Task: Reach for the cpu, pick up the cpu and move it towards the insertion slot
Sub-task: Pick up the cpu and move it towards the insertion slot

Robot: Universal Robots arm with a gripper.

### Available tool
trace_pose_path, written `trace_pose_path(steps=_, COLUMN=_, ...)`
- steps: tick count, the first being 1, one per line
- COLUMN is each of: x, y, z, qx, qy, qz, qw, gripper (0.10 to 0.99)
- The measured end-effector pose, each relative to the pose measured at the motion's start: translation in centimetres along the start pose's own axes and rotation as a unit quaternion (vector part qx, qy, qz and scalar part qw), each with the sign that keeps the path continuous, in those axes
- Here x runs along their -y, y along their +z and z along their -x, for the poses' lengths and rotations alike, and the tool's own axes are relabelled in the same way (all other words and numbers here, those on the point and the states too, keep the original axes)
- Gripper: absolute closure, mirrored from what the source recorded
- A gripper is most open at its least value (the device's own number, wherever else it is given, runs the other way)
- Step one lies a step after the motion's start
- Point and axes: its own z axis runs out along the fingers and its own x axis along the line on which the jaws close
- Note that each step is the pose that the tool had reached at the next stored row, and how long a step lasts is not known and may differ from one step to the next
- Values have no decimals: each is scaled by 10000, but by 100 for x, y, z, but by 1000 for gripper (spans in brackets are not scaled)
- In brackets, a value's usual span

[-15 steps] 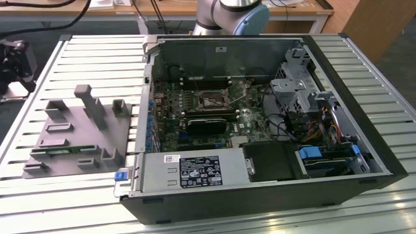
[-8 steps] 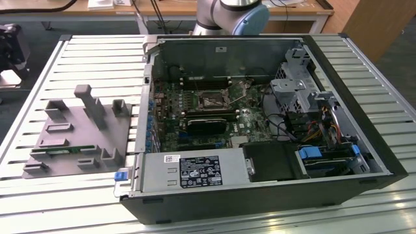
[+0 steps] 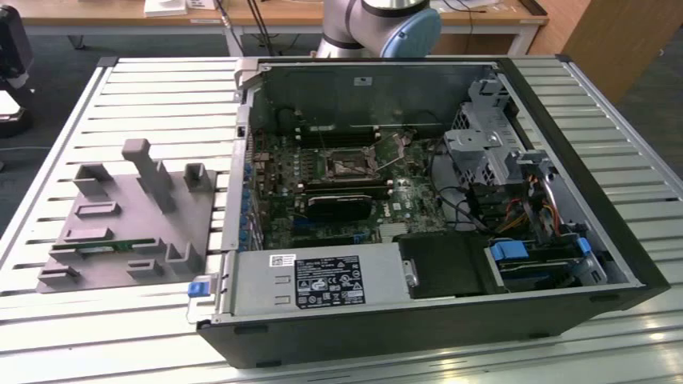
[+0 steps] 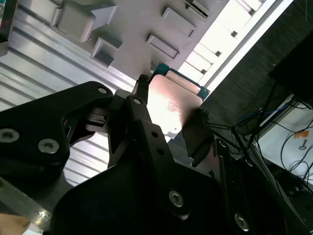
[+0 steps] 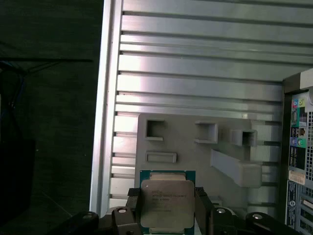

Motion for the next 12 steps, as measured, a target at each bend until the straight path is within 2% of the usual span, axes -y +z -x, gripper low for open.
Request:
trace_pose_path(steps=5, x=-21, y=-52, z=28, qx=5, qy=13, qz=0, qw=10000, gripper=553)
trace_pose_path(steps=12, x=-25, y=-67, z=126, qx=6, qy=49, qz=-1, qw=10000, gripper=553)
